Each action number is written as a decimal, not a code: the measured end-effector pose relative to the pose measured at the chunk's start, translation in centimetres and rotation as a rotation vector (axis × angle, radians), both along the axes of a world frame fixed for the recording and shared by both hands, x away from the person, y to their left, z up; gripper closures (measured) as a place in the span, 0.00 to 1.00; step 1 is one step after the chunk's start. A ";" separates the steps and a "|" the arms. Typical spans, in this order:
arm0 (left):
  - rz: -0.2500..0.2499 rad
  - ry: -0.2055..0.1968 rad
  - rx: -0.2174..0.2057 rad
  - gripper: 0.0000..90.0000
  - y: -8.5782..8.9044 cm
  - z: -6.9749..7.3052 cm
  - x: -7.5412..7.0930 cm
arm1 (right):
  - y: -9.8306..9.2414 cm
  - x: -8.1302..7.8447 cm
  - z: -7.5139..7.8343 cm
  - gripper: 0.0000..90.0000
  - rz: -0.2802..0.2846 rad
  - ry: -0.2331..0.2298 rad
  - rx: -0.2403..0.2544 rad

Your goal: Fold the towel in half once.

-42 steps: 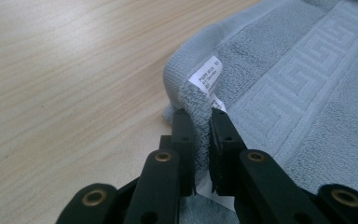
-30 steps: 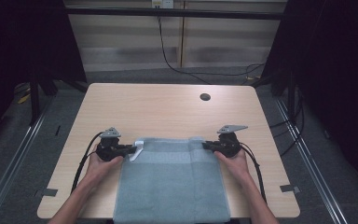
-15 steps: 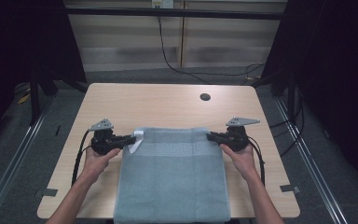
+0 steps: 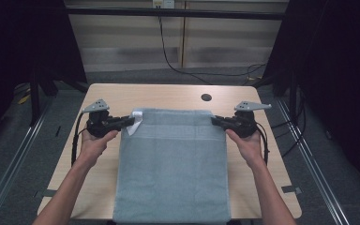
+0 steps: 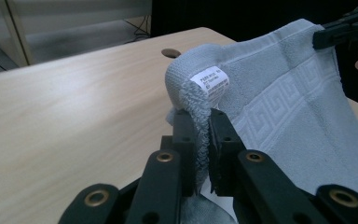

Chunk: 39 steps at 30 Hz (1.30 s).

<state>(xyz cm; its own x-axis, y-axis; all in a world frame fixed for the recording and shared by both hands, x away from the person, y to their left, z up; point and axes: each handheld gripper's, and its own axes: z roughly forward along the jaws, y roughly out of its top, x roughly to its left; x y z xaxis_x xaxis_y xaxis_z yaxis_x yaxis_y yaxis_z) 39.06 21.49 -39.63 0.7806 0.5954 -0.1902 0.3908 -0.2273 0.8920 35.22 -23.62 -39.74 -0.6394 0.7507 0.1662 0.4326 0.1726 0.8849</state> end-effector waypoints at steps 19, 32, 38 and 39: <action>0.033 -0.083 -0.031 0.93 -1.3 5.7 2.6 | -1.1 2.9 6.2 0.95 -0.047 -0.099 0.013; 0.053 -0.108 -0.065 0.93 -1.8 8.7 4.7 | -1.4 5.7 10.4 0.96 -0.068 -0.132 -0.013; 0.076 -0.105 -0.092 0.93 -1.8 9.7 5.5 | -1.3 6.5 12.0 0.96 -0.081 -0.152 0.023; 0.076 -0.107 -0.099 0.93 -1.8 9.8 5.6 | -1.3 6.6 12.1 0.96 -0.085 -0.151 0.020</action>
<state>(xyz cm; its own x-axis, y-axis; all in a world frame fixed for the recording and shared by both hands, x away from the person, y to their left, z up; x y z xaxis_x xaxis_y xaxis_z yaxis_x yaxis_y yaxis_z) 44.63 19.68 -29.86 0.7531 0.6359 -0.1690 0.3048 -0.1095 0.9461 41.82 -24.90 -27.69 -0.5929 0.8004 0.0885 0.3067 0.1229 0.9438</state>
